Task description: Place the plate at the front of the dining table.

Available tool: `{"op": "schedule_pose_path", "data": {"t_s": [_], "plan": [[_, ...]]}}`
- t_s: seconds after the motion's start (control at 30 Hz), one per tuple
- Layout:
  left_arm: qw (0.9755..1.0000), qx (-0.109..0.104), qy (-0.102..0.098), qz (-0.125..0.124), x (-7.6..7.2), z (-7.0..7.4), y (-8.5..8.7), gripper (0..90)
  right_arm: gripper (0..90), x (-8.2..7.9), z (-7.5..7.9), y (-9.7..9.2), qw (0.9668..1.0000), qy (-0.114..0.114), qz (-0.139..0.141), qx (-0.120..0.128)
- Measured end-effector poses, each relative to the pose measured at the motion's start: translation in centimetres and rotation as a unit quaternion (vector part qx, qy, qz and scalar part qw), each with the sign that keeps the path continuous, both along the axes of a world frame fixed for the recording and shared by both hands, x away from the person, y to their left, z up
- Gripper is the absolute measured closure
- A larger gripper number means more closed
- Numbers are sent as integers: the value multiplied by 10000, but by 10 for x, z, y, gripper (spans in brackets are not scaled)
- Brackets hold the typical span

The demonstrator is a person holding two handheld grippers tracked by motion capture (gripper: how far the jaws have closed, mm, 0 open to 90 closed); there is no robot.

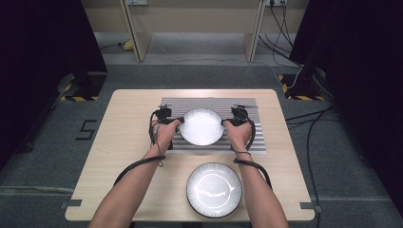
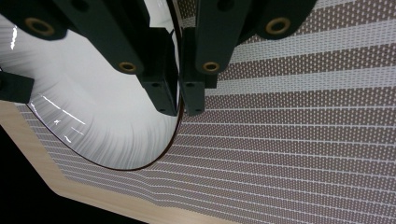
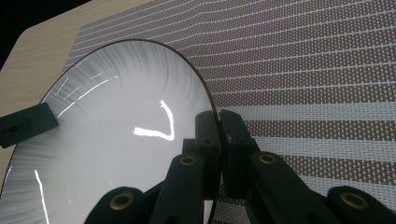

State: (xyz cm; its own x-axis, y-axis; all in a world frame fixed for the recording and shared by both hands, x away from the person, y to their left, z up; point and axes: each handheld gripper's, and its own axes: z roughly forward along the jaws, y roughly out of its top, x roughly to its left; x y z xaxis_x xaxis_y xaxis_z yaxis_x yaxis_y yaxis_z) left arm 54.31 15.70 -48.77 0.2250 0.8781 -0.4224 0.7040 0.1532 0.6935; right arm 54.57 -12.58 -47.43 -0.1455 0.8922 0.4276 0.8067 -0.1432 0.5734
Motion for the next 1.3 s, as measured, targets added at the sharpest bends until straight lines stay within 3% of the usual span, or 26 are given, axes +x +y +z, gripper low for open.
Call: {"op": "schedule_pose_path", "data": {"t_s": [0.7,0.9,0.97,1.03,1.07,1.1,1.23,1.3], "plan": [[9998,195,43,62,3,-12,-3,842,867,5,-15,2,9999,86,-31,-52],[9995,310,-29,23,4,-17,-3,823,848,6,-15,1,10000,49,3,1],[9992,332,-216,97,4,-16,-2,769,794,5,-13,1,10000,-8,-7,-1],[9990,328,-267,121,4,-14,-1,632,753,5,-12,0,9999,-117,3,-76],[9979,431,-469,125,4,-8,3,545,668,2,-8,-4,9995,-258,-44,-177],[9971,511,-564,81,3,-6,5,511,644,1,-7,-6,9994,-289,-51,-182],[9964,529,-663,5,-3,4,20,461,582,-5,-2,-16,9986,-455,-64,-266],[9959,586,-692,-31,-14,9,36,449,548,-14,0,-31,9985,-459,-70,-298]]}}
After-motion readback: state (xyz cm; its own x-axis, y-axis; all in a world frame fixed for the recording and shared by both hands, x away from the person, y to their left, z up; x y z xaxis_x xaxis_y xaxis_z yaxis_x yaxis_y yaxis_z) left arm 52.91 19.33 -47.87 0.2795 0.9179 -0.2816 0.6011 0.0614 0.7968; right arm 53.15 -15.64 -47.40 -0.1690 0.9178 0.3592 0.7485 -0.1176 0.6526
